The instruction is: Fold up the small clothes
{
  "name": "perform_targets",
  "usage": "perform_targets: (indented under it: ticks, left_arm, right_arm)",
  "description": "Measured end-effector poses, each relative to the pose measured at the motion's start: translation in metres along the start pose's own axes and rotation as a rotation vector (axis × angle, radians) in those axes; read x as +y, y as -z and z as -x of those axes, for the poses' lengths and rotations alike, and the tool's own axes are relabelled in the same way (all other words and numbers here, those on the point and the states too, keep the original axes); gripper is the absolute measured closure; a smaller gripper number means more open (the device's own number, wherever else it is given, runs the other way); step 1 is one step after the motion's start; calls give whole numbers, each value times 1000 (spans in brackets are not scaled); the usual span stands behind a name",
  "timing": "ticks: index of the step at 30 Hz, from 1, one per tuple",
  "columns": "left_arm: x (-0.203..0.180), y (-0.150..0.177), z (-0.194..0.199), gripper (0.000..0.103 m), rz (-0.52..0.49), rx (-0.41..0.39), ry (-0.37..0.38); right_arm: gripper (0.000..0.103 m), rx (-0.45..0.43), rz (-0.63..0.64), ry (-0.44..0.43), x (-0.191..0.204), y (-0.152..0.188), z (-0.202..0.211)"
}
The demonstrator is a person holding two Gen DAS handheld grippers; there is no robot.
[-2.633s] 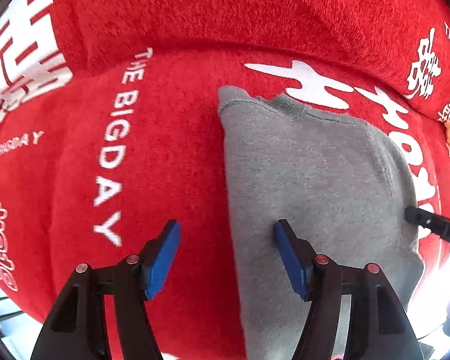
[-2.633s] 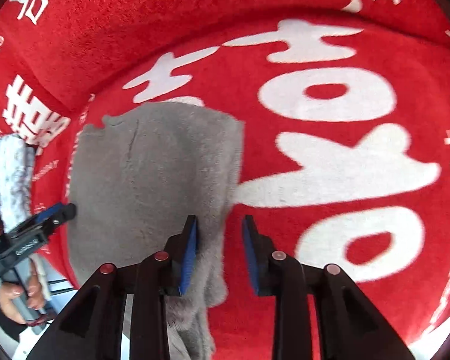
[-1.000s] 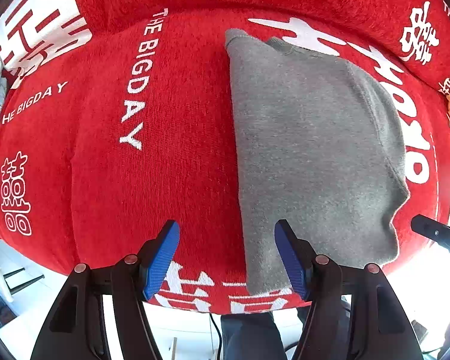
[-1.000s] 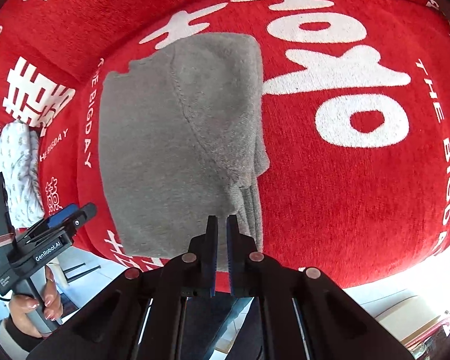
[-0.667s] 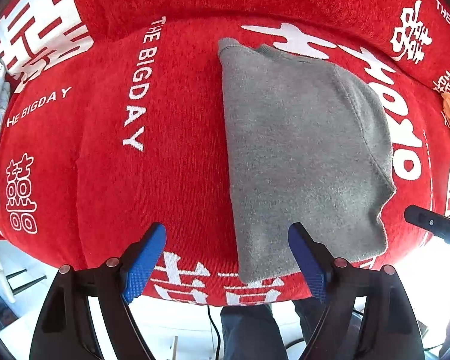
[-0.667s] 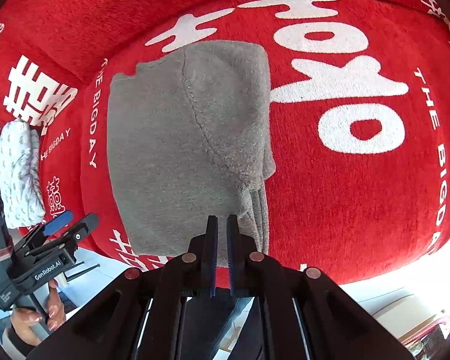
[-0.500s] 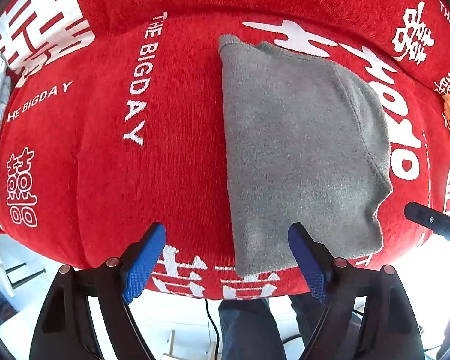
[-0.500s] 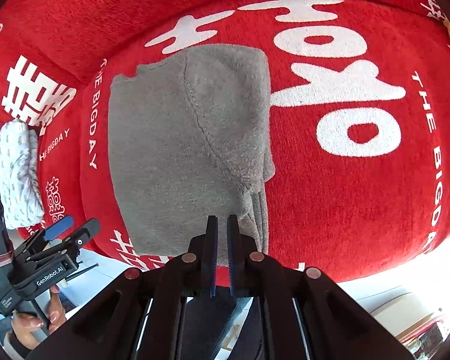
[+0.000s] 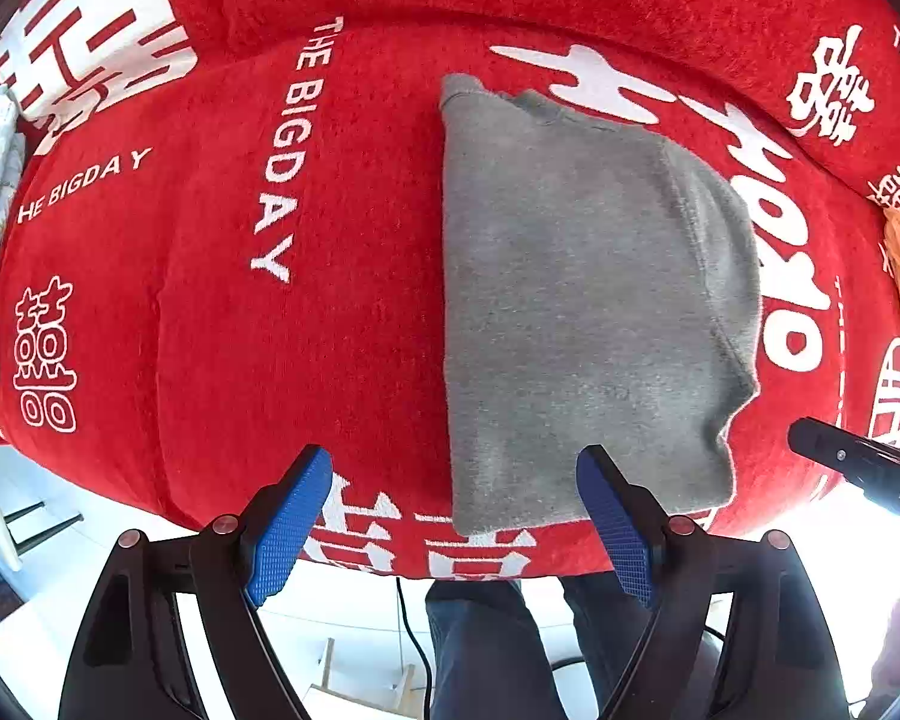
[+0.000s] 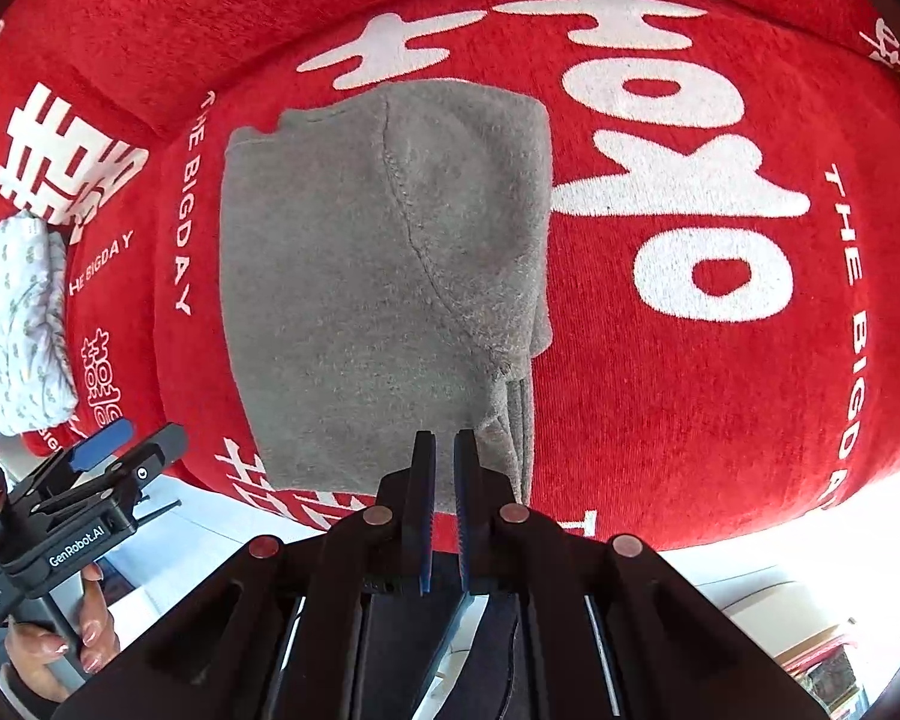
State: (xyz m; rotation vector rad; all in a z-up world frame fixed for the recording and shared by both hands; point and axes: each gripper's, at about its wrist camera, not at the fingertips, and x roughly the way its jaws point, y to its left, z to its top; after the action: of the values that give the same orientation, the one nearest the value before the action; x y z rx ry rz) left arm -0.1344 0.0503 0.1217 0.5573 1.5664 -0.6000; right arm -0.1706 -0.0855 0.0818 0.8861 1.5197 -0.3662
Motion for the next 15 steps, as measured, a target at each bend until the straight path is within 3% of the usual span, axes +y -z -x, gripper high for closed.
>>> perform_targets:
  ticks: [3,8,11,13,14,15]
  left_arm:
    - [-3,-1,7,18,-12,-6,-6]
    - [-7,-1,19,18,-23,-27,-9]
    - [-10,-2,27,18,-37,-48,-56]
    - [-11,-3,33,18,-41,-70,-56]
    - [-11,-3,34,13,-36,-75,-42]
    - [-10,-4,36,0,-28,-75,-24]
  right_arm:
    - [64,-19,1,6,2,-1,9]
    - [48,-54,8,31,6,-2,23]
    - [43,-93,17,56,10,-1,34]
    - [28,-115,24,64,12,-1,40]
    - [25,-130,28,69,13,0,44]
    - [23,-139,31,76,14,0,46]
